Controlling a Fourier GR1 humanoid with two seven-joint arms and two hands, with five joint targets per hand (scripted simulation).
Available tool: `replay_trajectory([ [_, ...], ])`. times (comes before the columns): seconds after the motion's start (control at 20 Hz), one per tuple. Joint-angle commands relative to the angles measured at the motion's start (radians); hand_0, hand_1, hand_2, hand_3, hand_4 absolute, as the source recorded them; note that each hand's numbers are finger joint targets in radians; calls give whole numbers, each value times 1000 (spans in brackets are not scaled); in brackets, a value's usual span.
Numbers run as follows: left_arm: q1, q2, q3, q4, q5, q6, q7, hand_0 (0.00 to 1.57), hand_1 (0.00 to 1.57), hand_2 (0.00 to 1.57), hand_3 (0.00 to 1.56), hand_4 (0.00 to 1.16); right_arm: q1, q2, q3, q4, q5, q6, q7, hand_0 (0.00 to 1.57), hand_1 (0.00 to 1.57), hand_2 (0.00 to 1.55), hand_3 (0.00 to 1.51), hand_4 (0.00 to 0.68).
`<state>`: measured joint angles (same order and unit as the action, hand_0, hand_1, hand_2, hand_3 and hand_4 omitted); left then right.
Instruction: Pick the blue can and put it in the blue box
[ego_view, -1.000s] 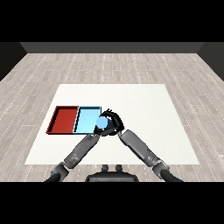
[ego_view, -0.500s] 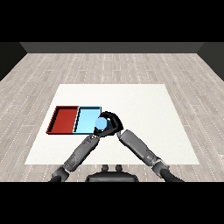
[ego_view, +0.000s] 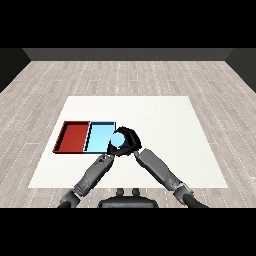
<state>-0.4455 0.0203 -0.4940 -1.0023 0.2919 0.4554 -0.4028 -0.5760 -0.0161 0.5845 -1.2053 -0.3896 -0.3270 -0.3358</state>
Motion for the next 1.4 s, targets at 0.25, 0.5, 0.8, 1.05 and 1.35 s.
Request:
replay_trajectory([
  [0.25, -15, -20, 37, 128, 45, -67, -98, 1571, 1571, 1516, 1448, 1097, 34, 16, -39, -44, 28, 23, 50, 0, 0, 0, 0, 0],
  [0.5, -48, 23, 76, 76, 33, -88, -18, 1571, 1571, 1549, 1480, 1137, 87, 16, -38, -49, 51, 70, 4, 0, 0, 0, 0, 0],
  [0.8, 24, 43, 23, -52, -23, -18, 45, 1571, 1571, 1571, 1506, 1134, 58, 16, -149, -86, 26, 110, 88, 0, 0, 0, 0, 0],
  [1.05, 67, -17, 21, -14, -98, 10, -3, 1571, 1571, 1571, 1500, 1131, 207, -47, -156, -301, 63, 130, 151, 0, 0, 0, 0, 0],
  [1.35, 30, -1, 80, 45, -83, -13, -19, 1571, 1571, 1571, 1494, 1125, 294, -105, -242, -480, 50, 133, 198, 0, 0, 0, 0, 0],
])
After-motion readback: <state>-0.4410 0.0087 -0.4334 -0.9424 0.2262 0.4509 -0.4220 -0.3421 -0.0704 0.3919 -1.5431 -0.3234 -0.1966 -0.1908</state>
